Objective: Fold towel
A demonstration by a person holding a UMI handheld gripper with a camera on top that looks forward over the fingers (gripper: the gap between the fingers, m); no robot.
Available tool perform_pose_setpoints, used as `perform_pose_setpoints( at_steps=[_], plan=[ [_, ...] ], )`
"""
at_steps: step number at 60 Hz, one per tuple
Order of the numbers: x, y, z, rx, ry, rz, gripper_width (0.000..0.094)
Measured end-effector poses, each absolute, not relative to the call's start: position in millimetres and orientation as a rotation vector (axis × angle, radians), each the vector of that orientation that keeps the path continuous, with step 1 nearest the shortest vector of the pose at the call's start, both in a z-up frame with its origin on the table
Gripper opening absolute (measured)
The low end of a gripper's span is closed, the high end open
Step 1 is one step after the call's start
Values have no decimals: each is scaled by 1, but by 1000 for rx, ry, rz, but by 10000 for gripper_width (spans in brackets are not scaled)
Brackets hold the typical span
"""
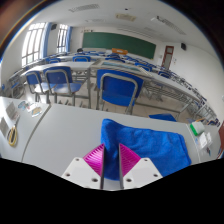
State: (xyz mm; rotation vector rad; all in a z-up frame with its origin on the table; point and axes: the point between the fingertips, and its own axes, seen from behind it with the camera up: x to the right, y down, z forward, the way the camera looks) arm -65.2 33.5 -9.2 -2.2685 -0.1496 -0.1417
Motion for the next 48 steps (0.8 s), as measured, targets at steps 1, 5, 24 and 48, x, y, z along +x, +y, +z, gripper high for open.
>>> perform_pose_setpoints(
  at_steps=[1,5,24,48],
  plan=[
    [-61,32,-10,-2271,-159,-159,173],
    [-58,35,-13,-2271,-203,-193,68],
    [-96,23,10,-2323,-151,51,31],
    [-66,20,80,-2276,136,509,32]
  ],
)
